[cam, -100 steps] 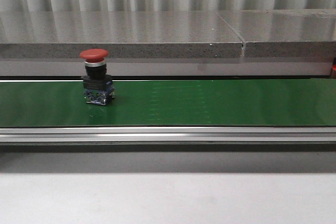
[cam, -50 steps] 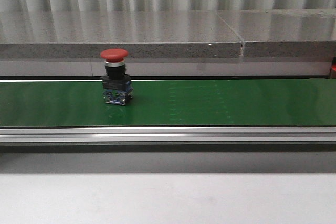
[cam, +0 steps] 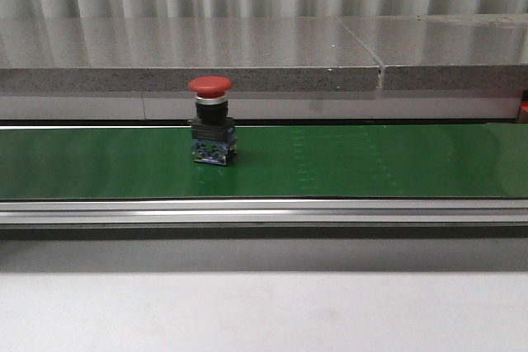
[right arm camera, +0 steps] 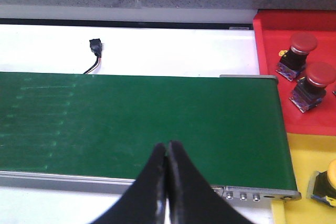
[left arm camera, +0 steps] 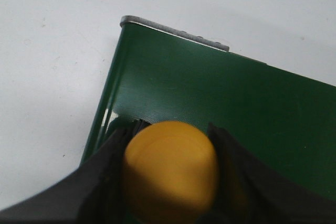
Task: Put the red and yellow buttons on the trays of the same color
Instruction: 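Set the yellow button on the belt and open the left gripper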
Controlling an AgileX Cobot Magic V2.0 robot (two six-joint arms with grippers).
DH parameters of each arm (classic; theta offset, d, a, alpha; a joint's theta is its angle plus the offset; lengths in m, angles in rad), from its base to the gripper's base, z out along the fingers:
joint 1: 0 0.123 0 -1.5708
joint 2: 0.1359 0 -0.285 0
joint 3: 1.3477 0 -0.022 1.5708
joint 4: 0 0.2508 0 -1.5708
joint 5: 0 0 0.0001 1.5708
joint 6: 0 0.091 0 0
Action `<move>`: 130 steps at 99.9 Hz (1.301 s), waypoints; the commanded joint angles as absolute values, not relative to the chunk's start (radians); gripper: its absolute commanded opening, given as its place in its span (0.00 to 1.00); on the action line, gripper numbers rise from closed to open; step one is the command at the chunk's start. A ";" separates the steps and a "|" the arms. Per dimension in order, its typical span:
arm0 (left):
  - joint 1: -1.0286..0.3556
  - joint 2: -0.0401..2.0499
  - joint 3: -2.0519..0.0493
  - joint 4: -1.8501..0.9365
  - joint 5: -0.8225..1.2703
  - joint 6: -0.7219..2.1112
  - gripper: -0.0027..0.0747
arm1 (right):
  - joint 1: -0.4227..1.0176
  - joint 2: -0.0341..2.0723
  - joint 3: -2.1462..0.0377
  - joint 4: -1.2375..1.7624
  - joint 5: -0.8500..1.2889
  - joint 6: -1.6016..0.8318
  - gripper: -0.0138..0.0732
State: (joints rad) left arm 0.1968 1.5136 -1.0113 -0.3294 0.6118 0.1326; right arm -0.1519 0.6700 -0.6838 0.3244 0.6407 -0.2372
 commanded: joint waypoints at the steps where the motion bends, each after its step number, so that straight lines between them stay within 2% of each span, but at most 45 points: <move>1: 0.189 1.482 -1.036 -0.356 0.582 0.134 0.16 | -0.150 0.666 -0.709 0.332 0.585 -0.244 0.08; 11: 0.189 1.482 -1.036 -0.363 0.590 0.145 0.41 | -0.150 0.666 -0.709 0.332 0.585 -0.244 0.08; 16: 0.189 1.482 -1.036 -0.363 0.590 0.145 0.58 | -0.150 0.666 -0.709 0.332 0.585 -0.244 0.08; 23: 0.189 1.482 -1.036 -0.363 0.590 0.147 0.77 | -0.150 0.666 -0.709 0.332 0.585 -0.244 0.08; 28: 0.189 1.482 -1.036 -0.363 0.590 0.156 0.86 | -0.150 0.666 -0.709 0.332 0.585 -0.244 0.08; 33: 0.184 1.480 -1.036 -0.363 0.588 0.172 0.90 | -0.150 0.666 -0.709 0.332 0.585 -0.244 0.08; 75: 0.102 1.366 -1.036 -0.353 0.519 0.222 0.90 | -0.150 0.666 -0.709 0.332 0.585 -0.244 0.08; 108: 0.004 1.138 -1.020 -0.353 0.462 0.280 0.90 | -0.150 0.666 -0.709 0.332 0.585 -0.244 0.08; 130: -0.037 0.946 -0.890 -0.352 0.348 0.280 0.90 | -0.150 0.666 -0.709 0.332 0.585 -0.244 0.08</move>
State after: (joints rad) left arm -0.0213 1.0342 -0.9139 -0.3373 0.4523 0.2764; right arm -0.1519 0.6700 -0.6838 0.3244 0.6407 -0.2372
